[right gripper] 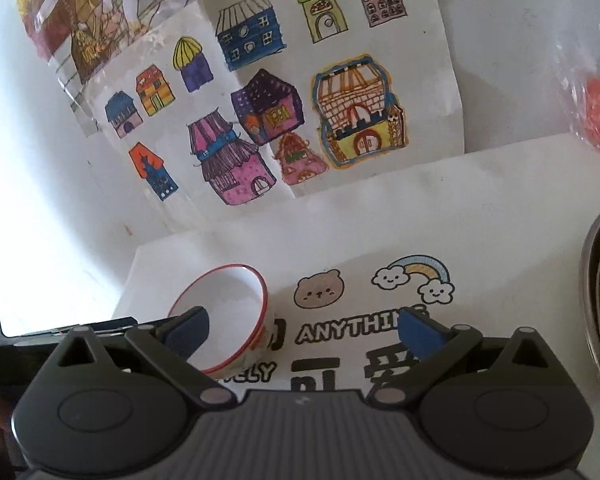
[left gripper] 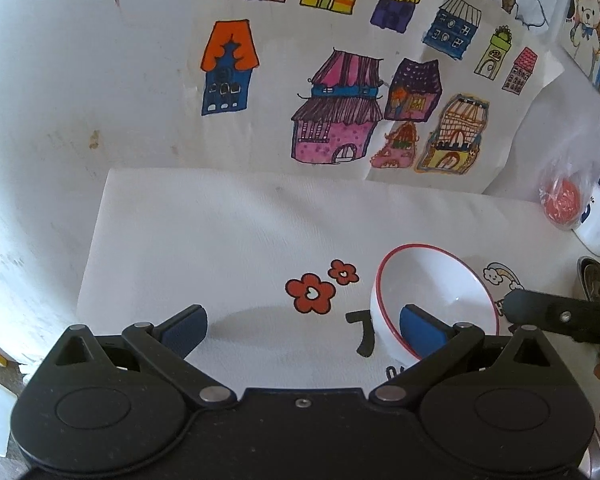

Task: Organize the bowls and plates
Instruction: 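Move both open grippers toward the second red-rimmed white bowl, then close the left gripper on the second white bowl rim while the right gripper grips it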

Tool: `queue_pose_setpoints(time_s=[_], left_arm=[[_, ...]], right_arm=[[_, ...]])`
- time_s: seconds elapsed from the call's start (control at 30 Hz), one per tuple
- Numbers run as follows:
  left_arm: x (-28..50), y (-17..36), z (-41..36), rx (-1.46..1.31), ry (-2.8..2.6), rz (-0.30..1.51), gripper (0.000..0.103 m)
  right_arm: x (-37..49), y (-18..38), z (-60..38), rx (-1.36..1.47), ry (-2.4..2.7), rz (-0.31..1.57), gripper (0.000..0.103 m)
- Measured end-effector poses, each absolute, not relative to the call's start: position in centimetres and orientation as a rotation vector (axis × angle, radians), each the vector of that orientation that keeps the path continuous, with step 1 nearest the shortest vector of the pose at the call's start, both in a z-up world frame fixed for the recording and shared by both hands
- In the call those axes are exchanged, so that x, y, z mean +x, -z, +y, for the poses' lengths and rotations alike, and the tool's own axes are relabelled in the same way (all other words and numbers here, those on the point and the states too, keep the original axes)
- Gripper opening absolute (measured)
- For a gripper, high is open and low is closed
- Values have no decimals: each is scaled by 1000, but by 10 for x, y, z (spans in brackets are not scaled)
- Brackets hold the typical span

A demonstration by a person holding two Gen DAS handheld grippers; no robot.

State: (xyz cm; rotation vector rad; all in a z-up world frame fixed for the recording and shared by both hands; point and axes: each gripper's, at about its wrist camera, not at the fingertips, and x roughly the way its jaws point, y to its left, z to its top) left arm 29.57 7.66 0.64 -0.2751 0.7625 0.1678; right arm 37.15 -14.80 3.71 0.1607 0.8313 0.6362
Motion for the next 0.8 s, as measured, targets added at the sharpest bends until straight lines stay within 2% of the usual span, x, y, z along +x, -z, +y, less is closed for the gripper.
queue_pose_setpoints(time_s=[0.1,0.17,0.47,0.63,0.73,0.8], left_arm=[[298,-5,77,-276,-168,764,102],[299,-4,77,-275,-173,762,102],[304,-5,73,-270,-146,753,100],[306,-4,70,-248,-130,746,90],[306,-4,69,-250,-123,739,79],[307,-5,70,-259,-110,734,67]], right_arm=[[378,-32,-144,133,-628,858,101],[381,-30,-142,122,-632,873,93],[380,-31,-136,80,-658,874,78],[379,-32,-134,83,-691,870,66],[379,-32,-132,94,-713,875,60],[380,-31,-132,102,-720,881,59]])
